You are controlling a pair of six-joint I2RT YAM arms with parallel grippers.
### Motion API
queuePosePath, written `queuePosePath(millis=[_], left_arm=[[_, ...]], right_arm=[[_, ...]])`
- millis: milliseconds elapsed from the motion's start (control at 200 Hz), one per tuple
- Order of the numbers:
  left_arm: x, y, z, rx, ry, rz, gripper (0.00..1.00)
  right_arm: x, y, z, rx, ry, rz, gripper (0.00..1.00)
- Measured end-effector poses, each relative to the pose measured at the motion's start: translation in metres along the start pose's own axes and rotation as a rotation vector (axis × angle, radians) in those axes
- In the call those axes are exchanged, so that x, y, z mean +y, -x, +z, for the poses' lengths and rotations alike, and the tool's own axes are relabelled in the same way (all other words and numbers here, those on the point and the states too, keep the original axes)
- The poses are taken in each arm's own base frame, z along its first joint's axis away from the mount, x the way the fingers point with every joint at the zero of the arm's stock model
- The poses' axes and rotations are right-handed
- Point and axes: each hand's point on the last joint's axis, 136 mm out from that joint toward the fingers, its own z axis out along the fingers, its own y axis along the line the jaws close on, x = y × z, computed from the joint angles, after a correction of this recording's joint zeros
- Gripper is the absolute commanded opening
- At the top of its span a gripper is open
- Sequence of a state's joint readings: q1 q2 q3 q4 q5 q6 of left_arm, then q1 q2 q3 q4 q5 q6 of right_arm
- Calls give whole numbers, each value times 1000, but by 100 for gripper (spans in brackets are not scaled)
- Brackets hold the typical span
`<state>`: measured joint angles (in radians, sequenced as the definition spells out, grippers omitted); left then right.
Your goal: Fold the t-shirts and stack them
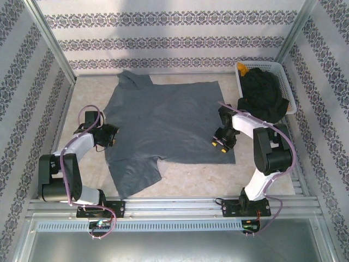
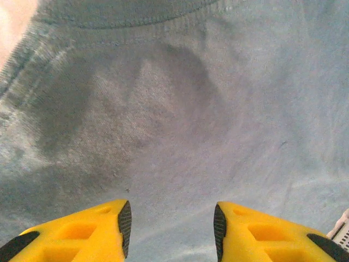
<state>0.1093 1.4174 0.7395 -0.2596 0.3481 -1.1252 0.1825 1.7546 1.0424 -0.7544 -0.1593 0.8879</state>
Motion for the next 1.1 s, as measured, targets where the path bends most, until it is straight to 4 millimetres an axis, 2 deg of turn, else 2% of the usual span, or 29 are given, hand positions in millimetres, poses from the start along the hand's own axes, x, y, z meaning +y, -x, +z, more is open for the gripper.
queuePosePath(millis=[130,255,405,500,610,709,804,1099], left_arm=[[6,-12,-13,13,31,36,49],[25,-38,-34,41,129,91,51],[62,-79,-59,93,226,157,52],[103,-107,-74,136,301,161,52],[139,-123,-83,170,379,125,52],[161,-137,-87,202,437,99,53],[168,-145,-90,216,467,96,53],[195,-159,-79,223,547,61,49]], right_arm=[[11,1,-6,-17,36,-42,48],[25,7,-33,-87,96,-117,50],[32,4,-78,-191,183,-193,52],[29,-9,-93,-217,211,-236,55],[18,-28,-90,-195,203,-270,58],[4,-47,-80,-157,193,-284,59],[-10,-60,-76,-124,183,-277,59],[-23,-71,-73,-107,185,-252,58]])
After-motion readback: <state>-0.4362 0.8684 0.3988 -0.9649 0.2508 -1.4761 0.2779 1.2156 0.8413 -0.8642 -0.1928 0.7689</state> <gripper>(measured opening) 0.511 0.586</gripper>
